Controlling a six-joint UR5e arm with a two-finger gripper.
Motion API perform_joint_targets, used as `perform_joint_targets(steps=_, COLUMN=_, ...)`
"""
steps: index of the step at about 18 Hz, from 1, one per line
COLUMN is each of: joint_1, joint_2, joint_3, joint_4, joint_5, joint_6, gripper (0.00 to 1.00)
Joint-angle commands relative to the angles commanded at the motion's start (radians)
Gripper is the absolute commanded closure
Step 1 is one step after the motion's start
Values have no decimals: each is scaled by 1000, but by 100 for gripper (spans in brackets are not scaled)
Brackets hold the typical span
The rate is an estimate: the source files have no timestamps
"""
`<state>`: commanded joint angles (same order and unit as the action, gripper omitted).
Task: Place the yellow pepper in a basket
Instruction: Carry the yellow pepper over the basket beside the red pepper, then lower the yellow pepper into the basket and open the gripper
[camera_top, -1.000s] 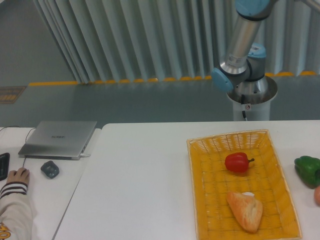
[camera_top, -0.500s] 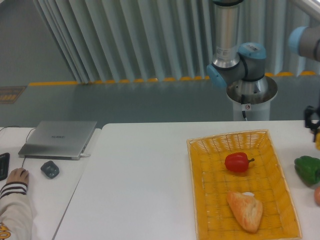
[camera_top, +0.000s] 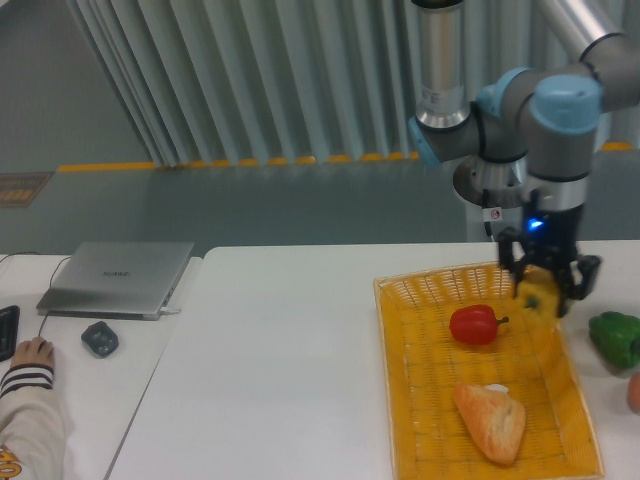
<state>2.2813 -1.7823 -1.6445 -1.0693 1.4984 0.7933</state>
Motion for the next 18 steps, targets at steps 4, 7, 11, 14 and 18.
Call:
perform_joint_targets(steps=4, joint_1=-94, joint_2=-71, joint_3=26, joint_4=17, joint_5=71, joint_6=-39, gripper=56)
perform_joint_targets(steps=7, joint_1=-138, joint_2=-107, joint_3=32, joint_4=55, joint_5=74, joint_6=-46, gripper=56)
perform_joint_targets(steps=11, joint_1=-155, joint_2=-124, joint_3=37, joint_4=60, joint_5=74, joint_6=-48, gripper=50)
perform_joint_targets(steps=14, joint_1=-157, joint_2=-126, joint_3=37, joint_4=65, joint_5=79, joint_6=-40, gripper=15)
perform_joint_targets(steps=18, joint_1=-164, joint_2=-123, joint_3=46, joint_4=69, joint_5=80, joint_6=-33, gripper=0)
